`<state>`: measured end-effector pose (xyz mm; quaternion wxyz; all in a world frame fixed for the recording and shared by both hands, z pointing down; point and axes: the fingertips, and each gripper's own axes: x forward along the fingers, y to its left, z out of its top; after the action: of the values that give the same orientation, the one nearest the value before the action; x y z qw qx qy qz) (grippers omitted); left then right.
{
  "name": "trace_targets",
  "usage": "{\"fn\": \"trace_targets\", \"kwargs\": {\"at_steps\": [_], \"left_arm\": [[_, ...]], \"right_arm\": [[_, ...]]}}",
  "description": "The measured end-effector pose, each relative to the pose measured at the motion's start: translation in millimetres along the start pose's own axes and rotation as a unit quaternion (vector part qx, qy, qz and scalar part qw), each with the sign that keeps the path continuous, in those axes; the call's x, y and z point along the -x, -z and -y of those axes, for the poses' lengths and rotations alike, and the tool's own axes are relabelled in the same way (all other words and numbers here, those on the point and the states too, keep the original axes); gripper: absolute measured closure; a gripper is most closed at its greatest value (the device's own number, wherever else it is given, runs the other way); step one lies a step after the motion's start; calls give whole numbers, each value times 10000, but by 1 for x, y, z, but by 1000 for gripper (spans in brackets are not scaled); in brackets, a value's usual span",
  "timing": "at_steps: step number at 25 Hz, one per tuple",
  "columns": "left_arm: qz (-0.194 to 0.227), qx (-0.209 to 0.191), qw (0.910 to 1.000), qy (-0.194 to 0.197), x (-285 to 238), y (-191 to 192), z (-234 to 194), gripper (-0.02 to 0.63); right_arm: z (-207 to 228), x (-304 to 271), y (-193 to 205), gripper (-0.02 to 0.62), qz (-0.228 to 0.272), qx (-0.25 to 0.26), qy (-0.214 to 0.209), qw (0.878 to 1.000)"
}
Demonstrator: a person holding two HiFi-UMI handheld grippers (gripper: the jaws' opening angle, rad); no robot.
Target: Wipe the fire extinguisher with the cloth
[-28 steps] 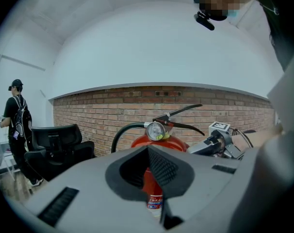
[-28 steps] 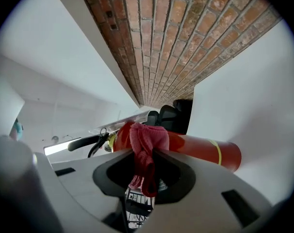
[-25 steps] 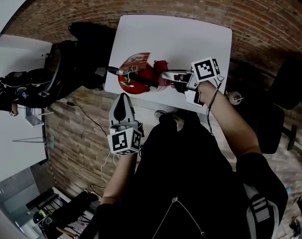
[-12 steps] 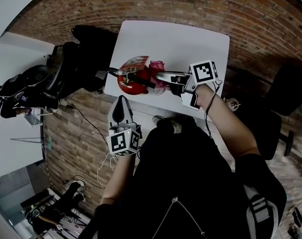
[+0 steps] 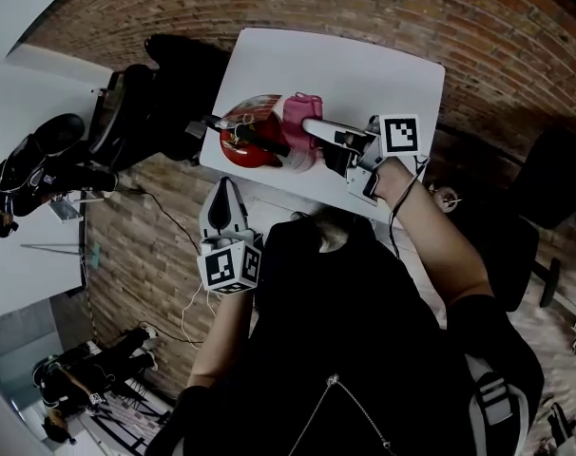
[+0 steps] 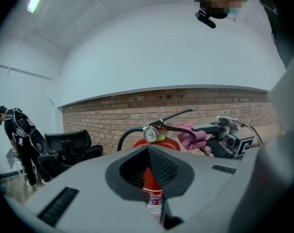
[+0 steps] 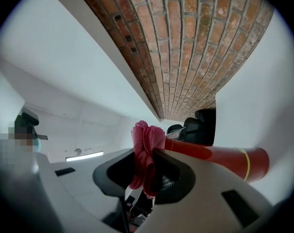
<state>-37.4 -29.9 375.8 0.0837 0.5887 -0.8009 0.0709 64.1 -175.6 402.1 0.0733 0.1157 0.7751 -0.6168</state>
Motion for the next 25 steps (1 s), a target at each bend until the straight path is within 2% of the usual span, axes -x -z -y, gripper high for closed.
{"fn": "trace_targets", "kwargs": {"at_steps": [5,8,11,14,19,25], "left_arm": [[-93,-30,9999,87,-9,8,-8,576],[-114,-15,9997,199,-20,12,-12,575],[-105,9,9999,129,-25,15,-22,575],[-135,48,9993,334,-30,16,-28,576],[-216,-10,9961,853,-42,14,-40,575],[-360,-119,9917,1231,-42,20,-57,576]], "right_arm": [[31,32,6,489,399,15,326,9987],[67,58,16,489,647,37,832,9944],[123,93,39,489,893,-252,1627,9823],[175,119,70,489,1042,-424,2152,9701],[229,130,109,489,1381,-566,2558,9551],[284,119,142,489,1618,-701,2980,9381]]}}
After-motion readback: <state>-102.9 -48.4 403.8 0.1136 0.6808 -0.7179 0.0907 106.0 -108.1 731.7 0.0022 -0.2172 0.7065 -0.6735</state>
